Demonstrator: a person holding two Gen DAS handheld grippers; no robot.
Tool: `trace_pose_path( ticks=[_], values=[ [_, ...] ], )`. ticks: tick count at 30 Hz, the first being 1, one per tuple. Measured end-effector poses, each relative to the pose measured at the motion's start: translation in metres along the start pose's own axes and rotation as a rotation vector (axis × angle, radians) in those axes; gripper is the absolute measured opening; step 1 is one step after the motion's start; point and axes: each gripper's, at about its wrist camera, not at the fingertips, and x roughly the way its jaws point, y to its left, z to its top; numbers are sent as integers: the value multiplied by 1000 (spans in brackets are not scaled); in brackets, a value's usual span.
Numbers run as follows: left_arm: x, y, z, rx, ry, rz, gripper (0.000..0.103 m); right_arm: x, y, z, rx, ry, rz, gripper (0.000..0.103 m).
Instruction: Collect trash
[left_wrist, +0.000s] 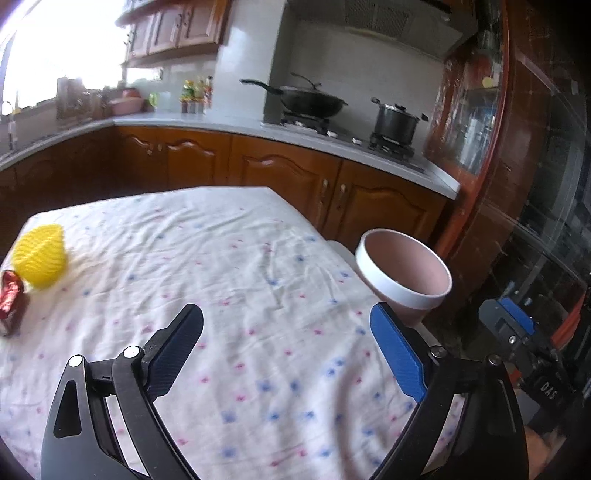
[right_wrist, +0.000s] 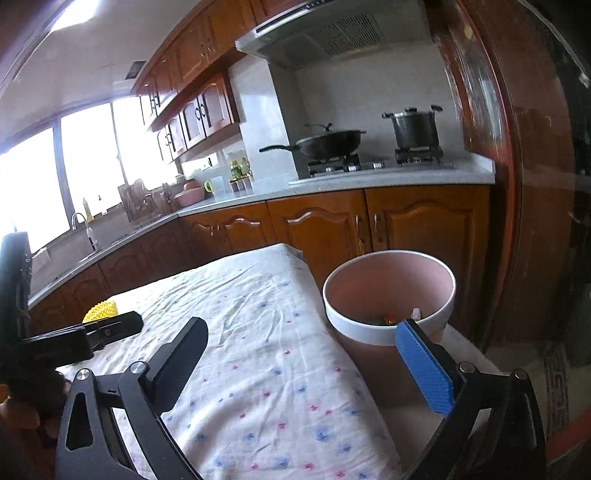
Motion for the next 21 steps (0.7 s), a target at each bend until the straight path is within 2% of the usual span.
trace_pose_path(
  ticks=[3, 5, 9, 12, 15, 19, 21],
  values=[
    [-20, 8, -3, 5, -67, 36, 96, -6, 10, -2, -15, -24, 3, 103],
    [-36, 14, -4, 0, -126, 51, 103, -11, 19, 3, -38, -52, 5, 103],
    [-54, 18, -13, 2, -212, 99, 103, -30, 33, 12, -62, -176, 8, 103],
    [-51, 19, -27, 12, -198, 125, 103, -36, 40, -1, -65, -239, 2, 103],
    [-43, 20, -46, 21, -165, 157, 103, -29, 44, -19, -76, -213, -8, 103],
    [-40, 21, -67, 28, -162, 206, 103, -23, 45, -47, -96, -174, -19, 103],
    [-39, 22, -73, 22, -148, 209, 103, -23, 45, -56, -100, -169, -21, 103]
  ],
)
